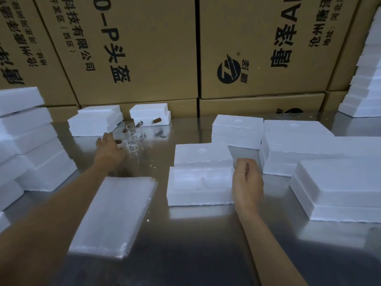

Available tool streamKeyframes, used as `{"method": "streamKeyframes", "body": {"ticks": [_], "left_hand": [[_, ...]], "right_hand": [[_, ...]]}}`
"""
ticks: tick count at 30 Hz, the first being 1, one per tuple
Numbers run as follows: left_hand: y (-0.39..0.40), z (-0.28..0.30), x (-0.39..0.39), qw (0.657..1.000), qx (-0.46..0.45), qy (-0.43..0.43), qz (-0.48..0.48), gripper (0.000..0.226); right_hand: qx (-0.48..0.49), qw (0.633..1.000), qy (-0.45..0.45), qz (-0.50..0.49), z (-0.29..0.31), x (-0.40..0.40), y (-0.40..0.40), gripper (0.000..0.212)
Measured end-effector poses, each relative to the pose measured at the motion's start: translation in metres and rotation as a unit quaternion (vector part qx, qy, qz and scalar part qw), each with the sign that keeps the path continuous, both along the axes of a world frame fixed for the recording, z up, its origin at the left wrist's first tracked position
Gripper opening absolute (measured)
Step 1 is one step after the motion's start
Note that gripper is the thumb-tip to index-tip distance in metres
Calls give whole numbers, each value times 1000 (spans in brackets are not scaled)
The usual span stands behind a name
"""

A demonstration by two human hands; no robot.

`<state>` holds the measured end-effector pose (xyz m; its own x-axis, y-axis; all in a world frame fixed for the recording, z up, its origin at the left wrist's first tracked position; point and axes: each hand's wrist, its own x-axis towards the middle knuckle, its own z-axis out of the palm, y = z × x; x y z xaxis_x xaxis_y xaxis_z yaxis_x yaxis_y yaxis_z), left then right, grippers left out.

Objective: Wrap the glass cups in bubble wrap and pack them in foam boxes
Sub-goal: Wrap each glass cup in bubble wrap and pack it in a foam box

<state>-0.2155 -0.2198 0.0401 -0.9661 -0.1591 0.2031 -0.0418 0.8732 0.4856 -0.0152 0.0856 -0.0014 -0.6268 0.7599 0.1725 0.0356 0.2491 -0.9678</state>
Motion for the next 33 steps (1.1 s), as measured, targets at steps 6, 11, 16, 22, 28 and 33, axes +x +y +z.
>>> {"method": "streamKeyframes", "body": {"ticks": [6, 11, 16, 22, 28, 33], "left_hand": [[13, -12, -29, 993, -94, 51, -41, 67], [32, -19, -35, 998, -23, 60, -24, 34], [48, -13, -7, 992, 57, 104, -49, 17], [79, 31, 70, 944, 288, 146, -71, 21], [103, 59, 154, 725, 635, -3, -267, 23], [127, 45, 190, 576, 750, -92, -311, 51]], "right_hand": [[-6, 1000, 12, -2, 0, -1, 1, 23], [-5, 1000, 20, -1, -1, -1, 2, 23], [-7, 1000, 29, -4, 0, -1, 2, 25], [66, 996, 61, -14, 9, 5, -1, 17], [219, 961, 162, 56, 36, 30, -43, 36], [178, 958, 182, 130, 46, 48, -69, 65]]}}
